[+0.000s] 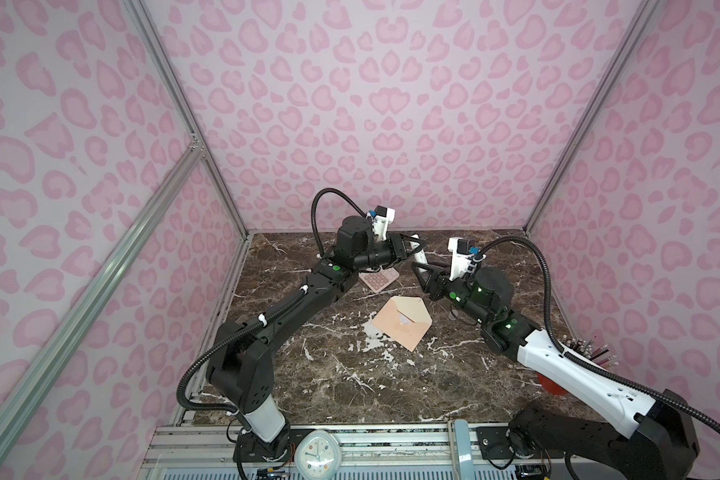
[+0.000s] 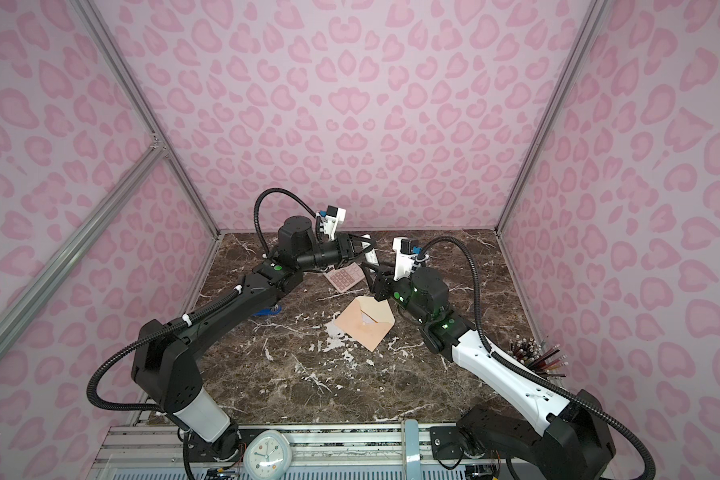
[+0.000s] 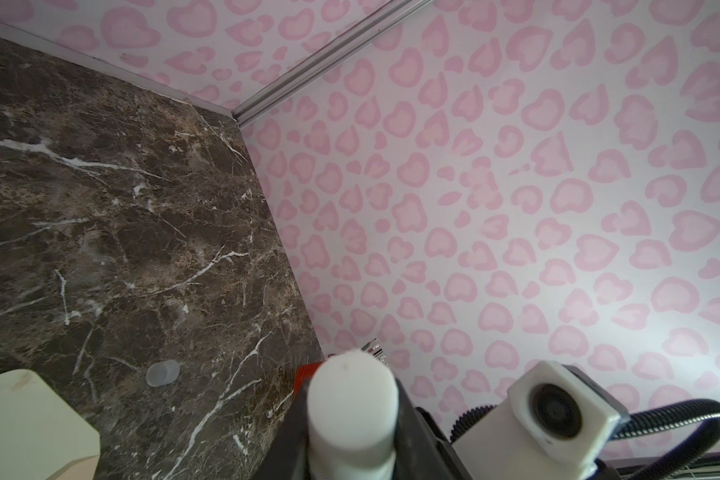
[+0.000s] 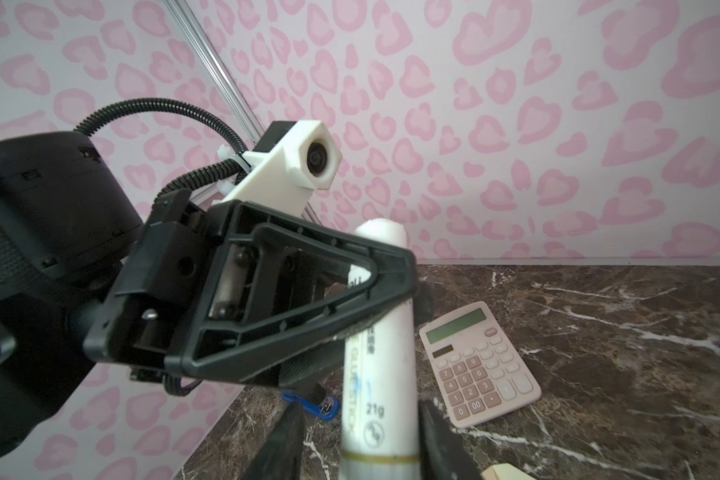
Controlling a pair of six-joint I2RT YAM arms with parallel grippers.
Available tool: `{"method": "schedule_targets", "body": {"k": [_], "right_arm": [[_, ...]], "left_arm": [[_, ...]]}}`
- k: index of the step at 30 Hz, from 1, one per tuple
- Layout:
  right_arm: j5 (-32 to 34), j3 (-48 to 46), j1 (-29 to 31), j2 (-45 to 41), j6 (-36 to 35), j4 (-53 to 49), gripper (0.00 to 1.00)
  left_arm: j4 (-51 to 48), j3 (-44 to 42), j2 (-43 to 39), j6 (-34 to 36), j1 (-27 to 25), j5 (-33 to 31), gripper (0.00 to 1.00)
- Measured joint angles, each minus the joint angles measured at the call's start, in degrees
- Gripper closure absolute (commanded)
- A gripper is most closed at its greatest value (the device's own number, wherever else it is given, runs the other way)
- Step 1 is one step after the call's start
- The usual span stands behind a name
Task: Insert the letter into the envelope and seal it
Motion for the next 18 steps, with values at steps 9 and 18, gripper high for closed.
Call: {"method": "schedule_targets", "body": {"k": [9,18], "right_arm": [[-1.0,0.0,0.0,0.2,-1.5,-3.3,0.79],[-1.4,1.8,0.0,1.6,-1.3,-5.6,0.87]], "left_arm": [[-6.2,2.0,-0.1,5.7,0.2,-0.4,0.9],[-7.2,2.2,-0.1,6.3,0.3,-1.2,0.65]]}}
